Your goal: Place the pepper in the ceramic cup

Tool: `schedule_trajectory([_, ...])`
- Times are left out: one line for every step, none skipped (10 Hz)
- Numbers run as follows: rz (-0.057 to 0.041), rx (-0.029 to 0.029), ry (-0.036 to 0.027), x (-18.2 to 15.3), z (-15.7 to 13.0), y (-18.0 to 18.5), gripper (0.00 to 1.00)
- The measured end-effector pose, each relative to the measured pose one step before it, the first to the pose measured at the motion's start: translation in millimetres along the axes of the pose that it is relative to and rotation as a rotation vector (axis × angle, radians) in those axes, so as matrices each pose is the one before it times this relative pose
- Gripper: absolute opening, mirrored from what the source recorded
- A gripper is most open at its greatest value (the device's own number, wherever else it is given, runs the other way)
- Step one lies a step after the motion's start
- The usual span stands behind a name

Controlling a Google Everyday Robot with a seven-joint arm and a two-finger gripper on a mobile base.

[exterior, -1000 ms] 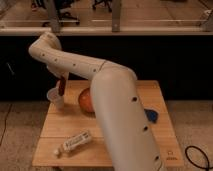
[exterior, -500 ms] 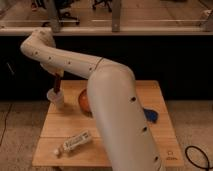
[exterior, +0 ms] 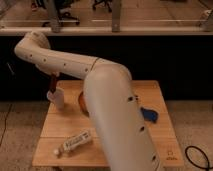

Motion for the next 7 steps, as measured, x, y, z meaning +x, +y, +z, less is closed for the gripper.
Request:
schedule_trajectory([-0.00206,-0.00191,0.00616,0.26,2.8,-2.1,0.01])
schedule_trajectory([-0.00136,-0.00214,0.00382,0.31,1.82,-0.75,0.01])
schedule_trajectory([-0.00486,-0.00118,0.00198,-1.67,2.9,-3.04,0.01])
schedule_trajectory([-0.00592,-0.00032,0.00153,-2.15,2.99,-2.68,0.01])
schedule_trajectory([-0.00649,0.0011,0.00093,-2.52,3.88,-2.34,0.01])
schedule_trajectory([-0.00459,0.0008,0.00117,-1.67,4.45,-0.16,0.01])
schedule_trajectory([-0.00476,0.00199,0.00181,-1.46,5.58,0.72,0.01])
